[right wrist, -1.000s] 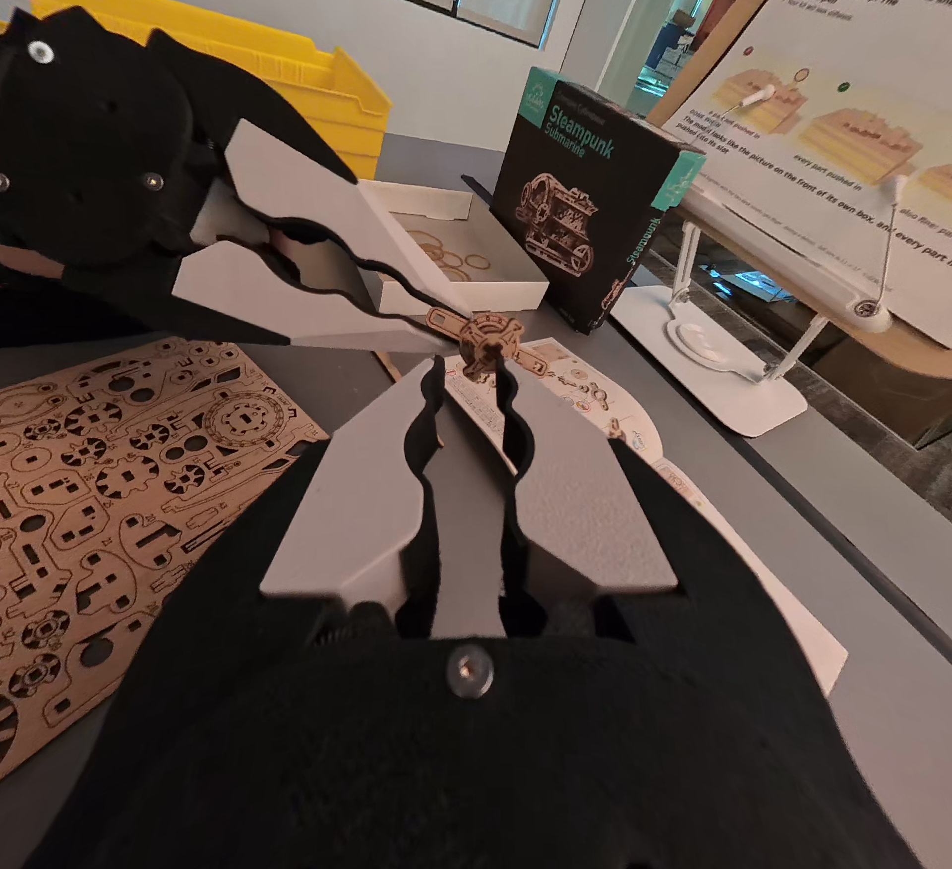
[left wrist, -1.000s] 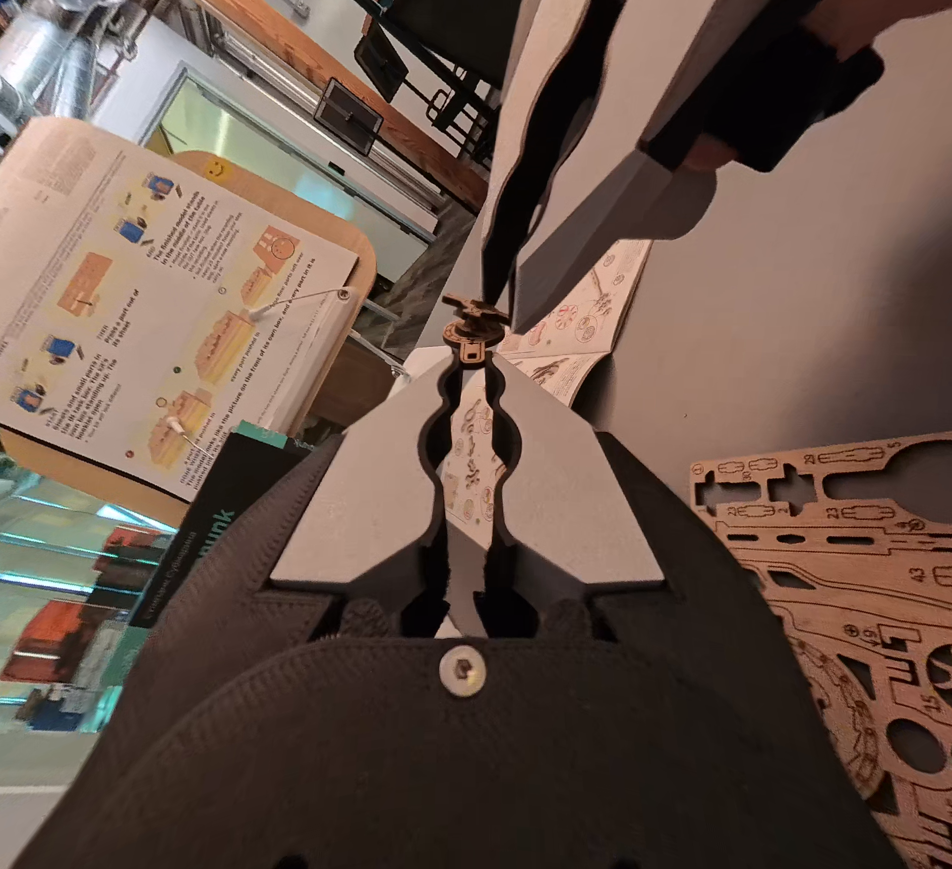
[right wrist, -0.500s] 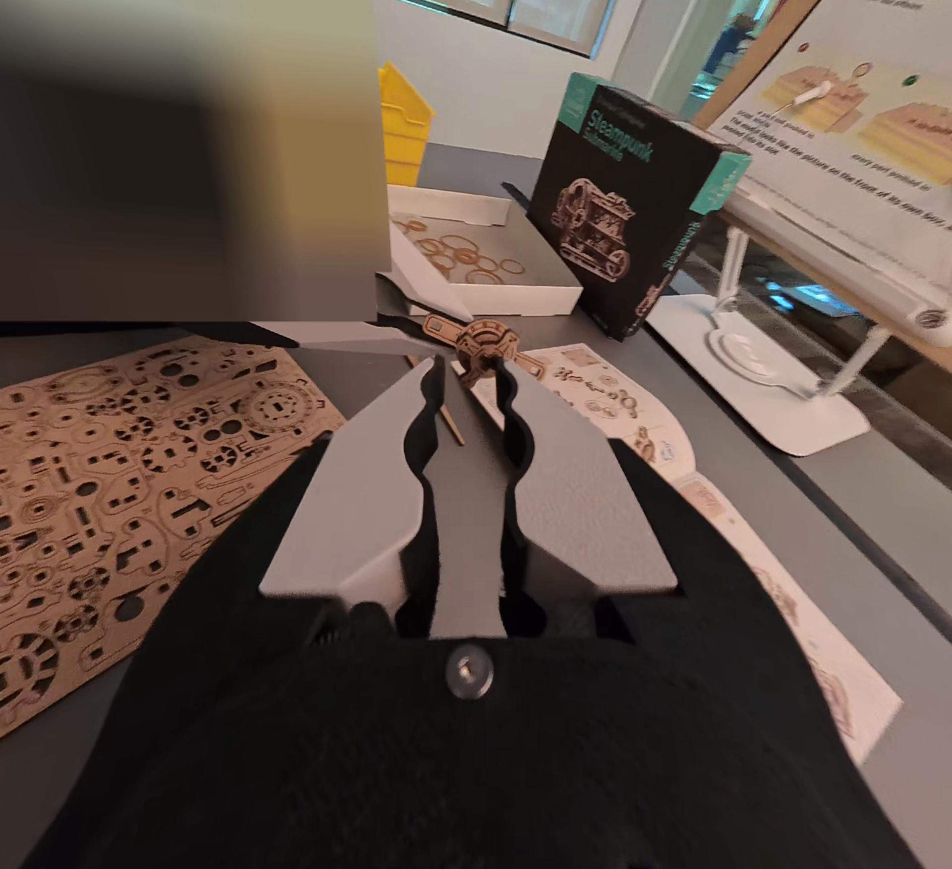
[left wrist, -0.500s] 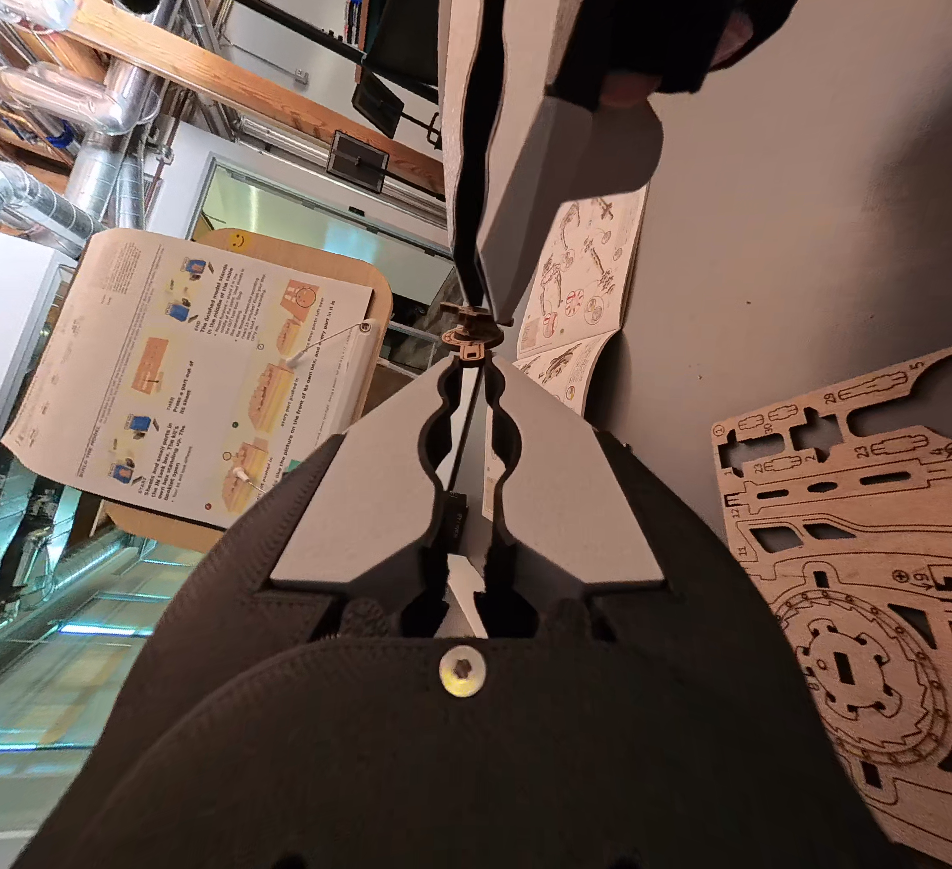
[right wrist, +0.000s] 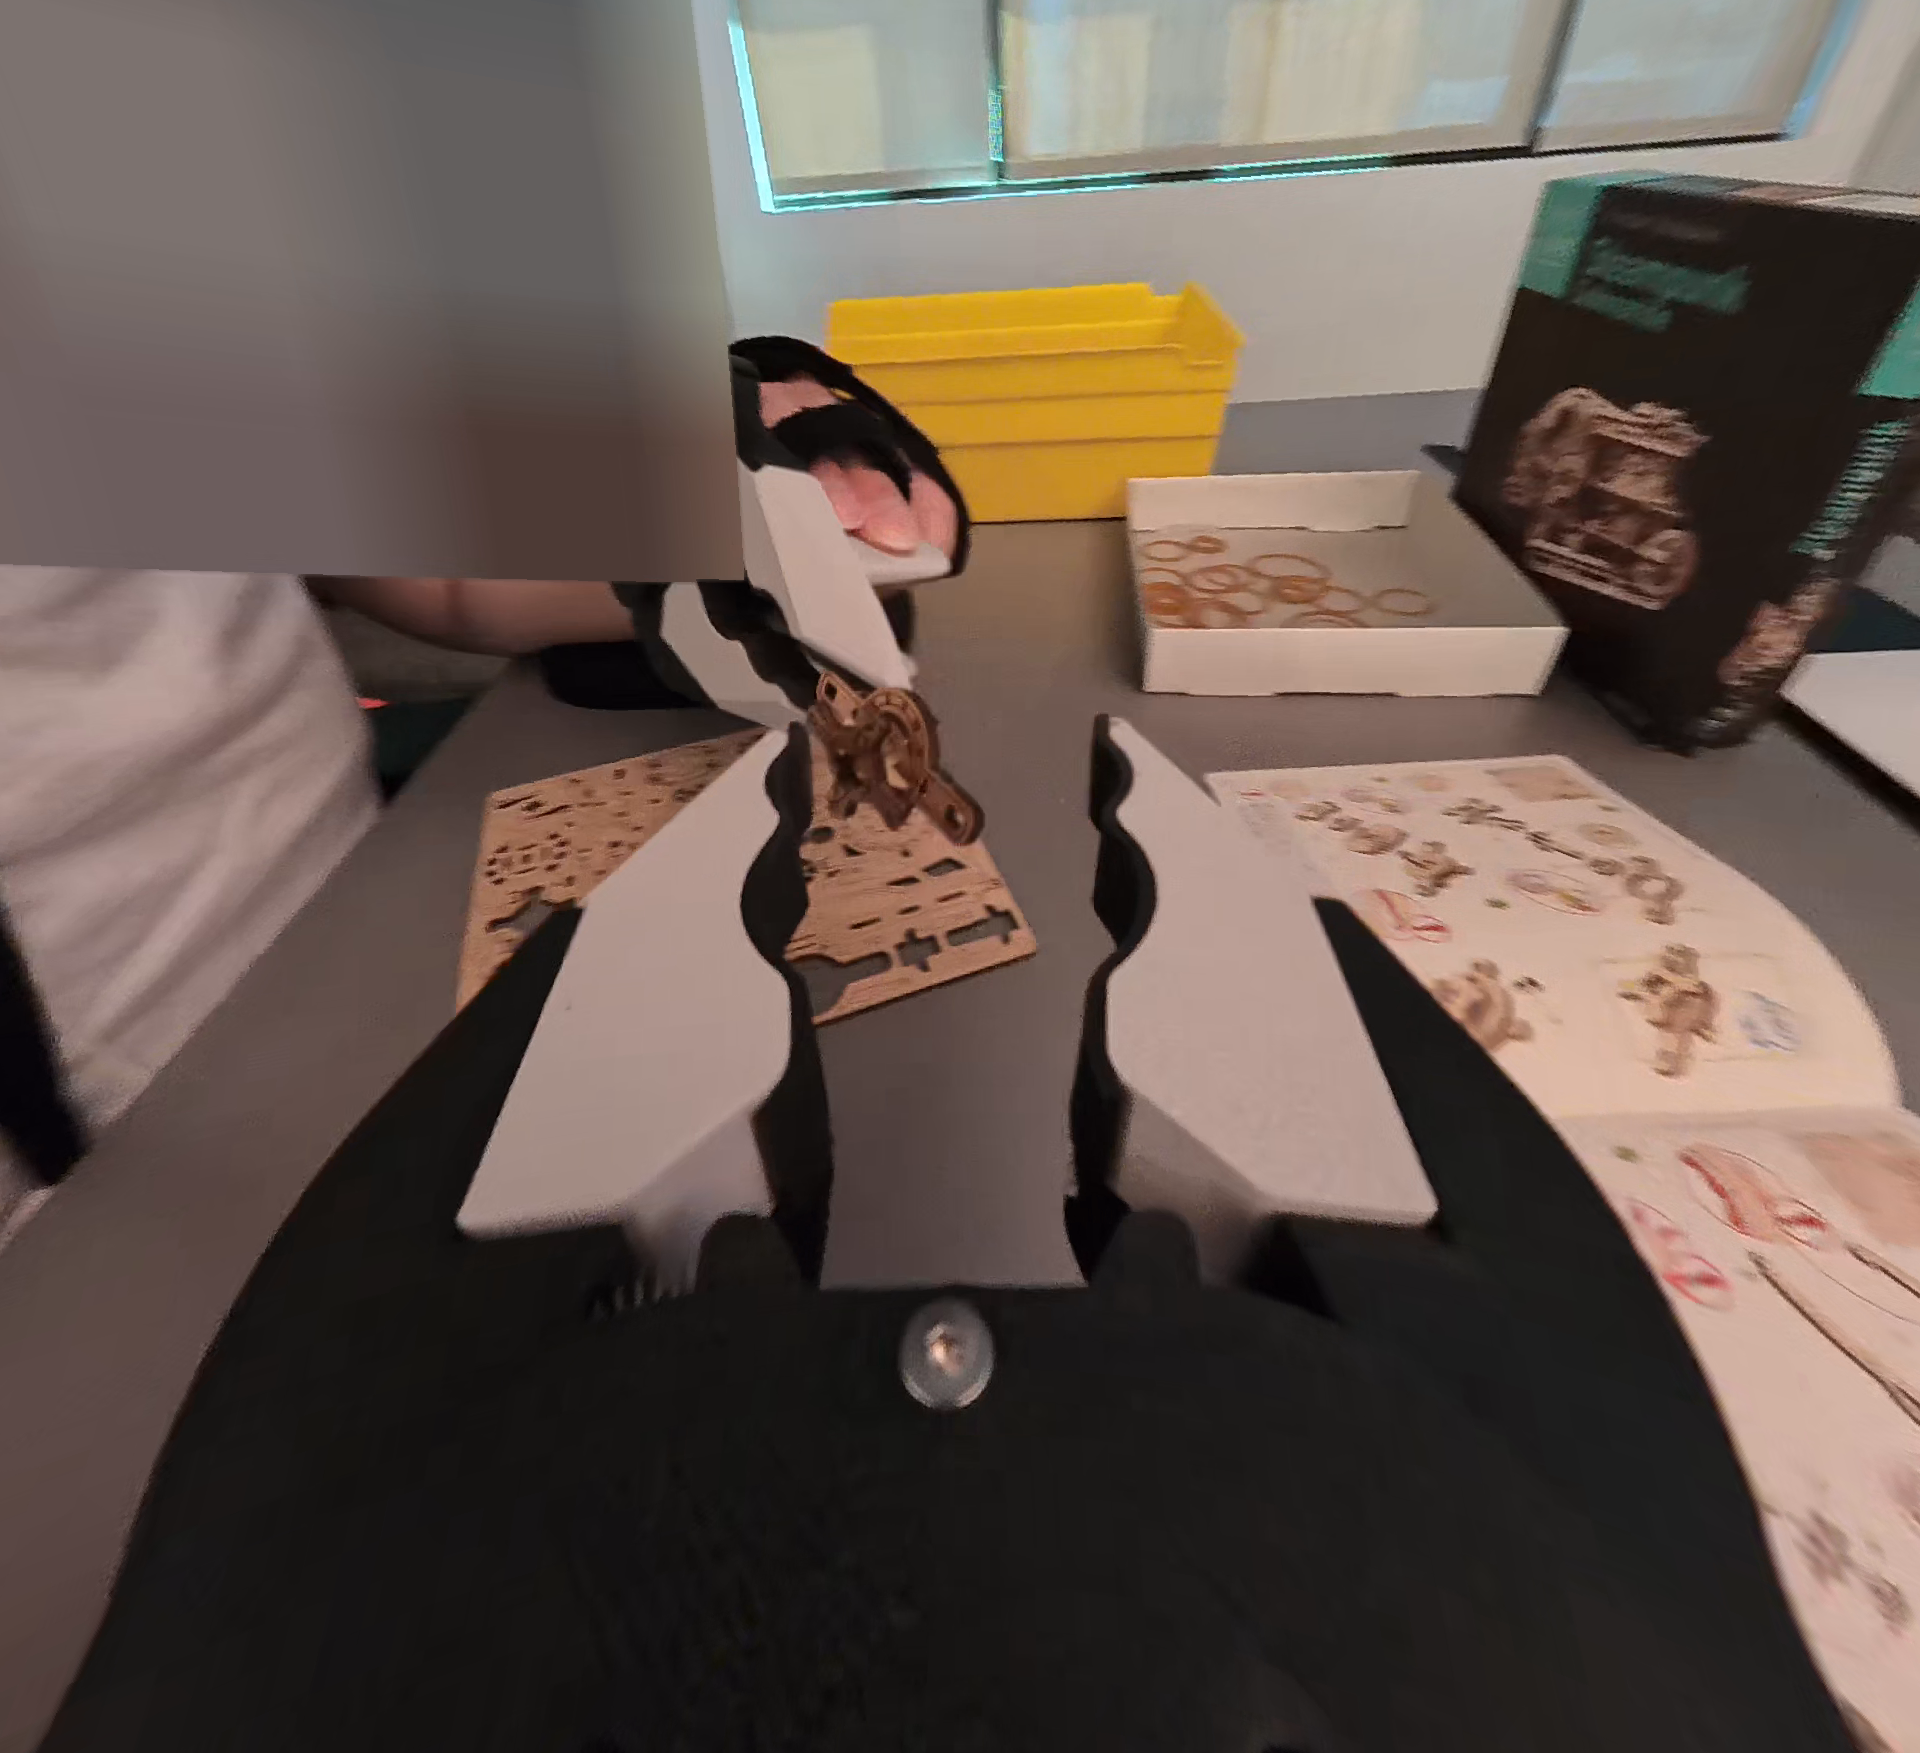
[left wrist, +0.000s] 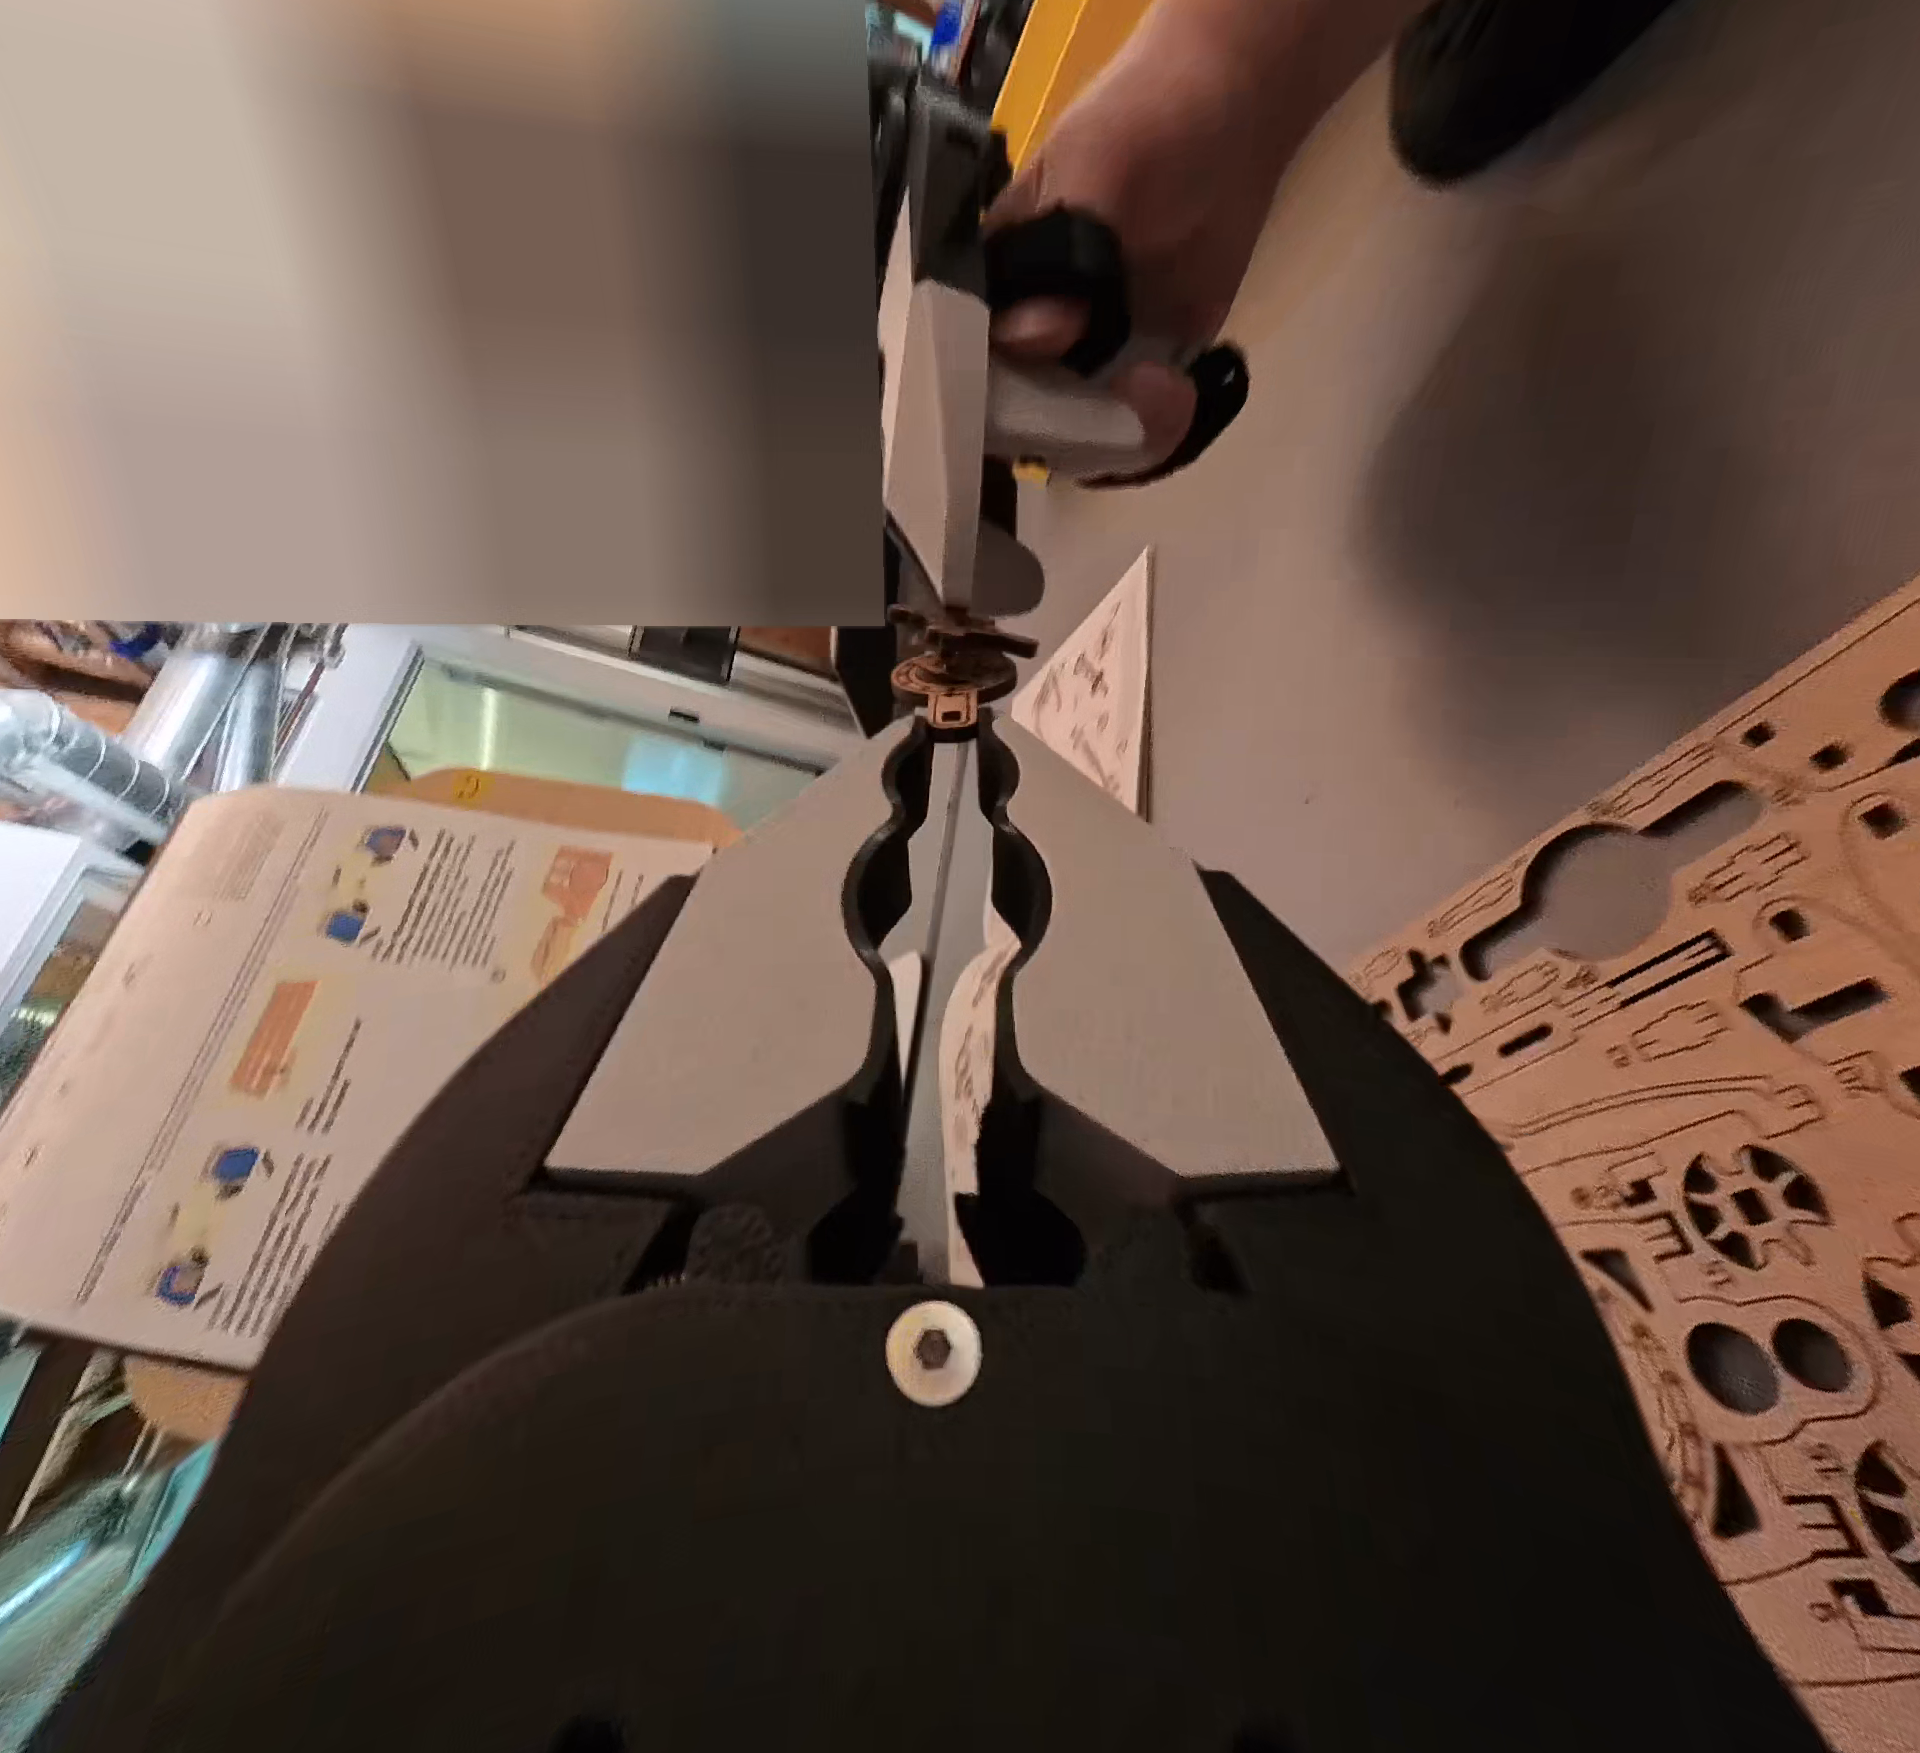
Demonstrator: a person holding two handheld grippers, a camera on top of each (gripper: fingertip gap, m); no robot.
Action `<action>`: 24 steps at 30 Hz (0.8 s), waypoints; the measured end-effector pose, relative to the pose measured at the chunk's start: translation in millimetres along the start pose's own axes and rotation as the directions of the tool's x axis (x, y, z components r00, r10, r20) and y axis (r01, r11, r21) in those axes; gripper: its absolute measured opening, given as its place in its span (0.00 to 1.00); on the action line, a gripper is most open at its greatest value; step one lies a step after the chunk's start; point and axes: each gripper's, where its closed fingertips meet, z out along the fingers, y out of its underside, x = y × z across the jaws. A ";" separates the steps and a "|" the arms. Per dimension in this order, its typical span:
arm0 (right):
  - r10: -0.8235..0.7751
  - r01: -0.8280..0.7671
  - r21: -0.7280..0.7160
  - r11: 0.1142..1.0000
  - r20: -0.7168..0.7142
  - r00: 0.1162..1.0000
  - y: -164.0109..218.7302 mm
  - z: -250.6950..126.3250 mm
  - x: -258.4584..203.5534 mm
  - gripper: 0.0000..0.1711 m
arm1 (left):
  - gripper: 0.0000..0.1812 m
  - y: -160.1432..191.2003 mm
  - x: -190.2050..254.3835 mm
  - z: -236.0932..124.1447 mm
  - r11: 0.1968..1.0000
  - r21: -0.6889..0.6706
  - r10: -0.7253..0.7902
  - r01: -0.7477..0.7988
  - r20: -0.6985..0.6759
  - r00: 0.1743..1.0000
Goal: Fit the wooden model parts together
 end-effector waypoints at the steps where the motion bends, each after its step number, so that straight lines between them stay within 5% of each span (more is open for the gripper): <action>1: 0.009 -0.009 -0.003 1.000 0.041 0.999 0.0 0.3 -6.5 0.29 | 0.03 -6.0 1.2 -1.4 0.999 0.032 -0.004 0.005 -0.006 1.000; 7: -0.028 0.035 -0.046 0.998 0.139 0.990 3.9 2.2 -27.8 0.12 | 0.03 -13.3 6.7 -3.6 0.996 0.083 -0.015 0.018 -0.035 0.999; 13: -0.027 0.033 -0.039 0.999 0.142 0.990 1.4 1.0 -28.2 0.11 | 0.03 -14.2 4.7 -3.5 0.992 0.099 -0.072 0.075 -0.035 0.997; 19: -0.107 0.107 -0.004 0.994 0.055 0.993 -10.2 -0.8 -22.1 0.10 | 0.15 -7.9 -2.9 -0.5 0.906 0.097 -0.399 0.412 -0.129 0.908; 24: -0.067 0.067 -0.020 0.998 0.009 0.998 -6.1 4.8 -13.2 0.10 | 0.12 -10.3 -5.1 -1.2 0.824 0.112 -0.529 0.555 -0.196 0.826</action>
